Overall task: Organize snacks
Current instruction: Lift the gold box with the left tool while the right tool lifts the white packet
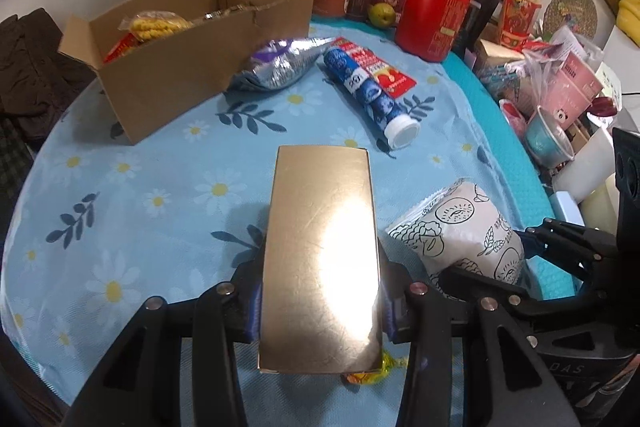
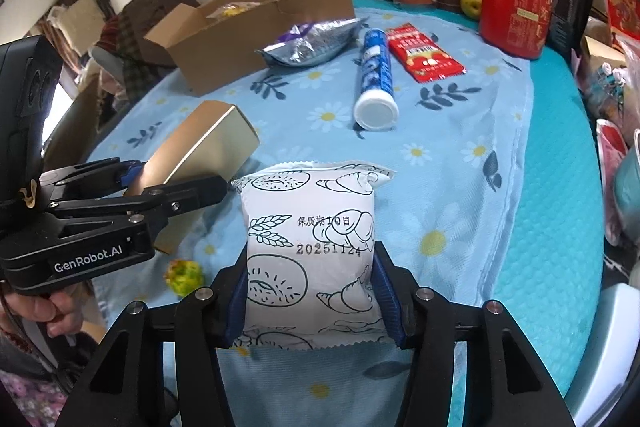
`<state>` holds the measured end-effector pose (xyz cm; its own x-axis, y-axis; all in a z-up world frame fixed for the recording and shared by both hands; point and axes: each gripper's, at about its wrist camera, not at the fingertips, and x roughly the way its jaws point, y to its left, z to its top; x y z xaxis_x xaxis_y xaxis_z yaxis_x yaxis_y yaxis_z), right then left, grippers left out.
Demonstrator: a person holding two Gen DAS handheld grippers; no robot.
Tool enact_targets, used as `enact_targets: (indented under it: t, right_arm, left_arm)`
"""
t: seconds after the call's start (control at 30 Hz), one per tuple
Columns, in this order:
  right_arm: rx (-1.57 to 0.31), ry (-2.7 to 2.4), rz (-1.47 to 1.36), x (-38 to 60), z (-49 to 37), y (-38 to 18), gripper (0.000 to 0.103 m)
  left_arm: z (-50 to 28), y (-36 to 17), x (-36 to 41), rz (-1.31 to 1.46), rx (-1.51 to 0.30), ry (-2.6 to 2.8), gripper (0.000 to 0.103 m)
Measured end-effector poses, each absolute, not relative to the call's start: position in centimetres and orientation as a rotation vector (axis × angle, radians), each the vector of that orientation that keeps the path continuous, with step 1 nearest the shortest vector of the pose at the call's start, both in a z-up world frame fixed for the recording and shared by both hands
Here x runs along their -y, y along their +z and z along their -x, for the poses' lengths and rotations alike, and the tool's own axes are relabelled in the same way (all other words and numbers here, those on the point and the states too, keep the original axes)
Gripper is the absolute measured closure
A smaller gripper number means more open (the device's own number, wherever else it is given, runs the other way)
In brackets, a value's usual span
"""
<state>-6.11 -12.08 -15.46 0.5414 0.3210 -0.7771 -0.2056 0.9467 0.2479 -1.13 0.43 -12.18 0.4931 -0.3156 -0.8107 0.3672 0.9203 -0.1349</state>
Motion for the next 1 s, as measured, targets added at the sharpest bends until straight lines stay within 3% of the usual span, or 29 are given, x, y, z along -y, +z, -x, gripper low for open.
enact_targets:
  t: [0.47,1.0]
  right_arm:
    - [-0.822,0.418,-0.106,10.3,5.6,-9.9,0.050]
    - [-0.689,0.479,-0.018,8.2,0.3,-3.0,0.050]
  left_arm:
    - [1.6,-7.1,-2.5,-0.020,-0.848,-0.400,0.060]
    - [-3.1,-0.8,-5.0,0.011,-0.694,-0.355,0.060]
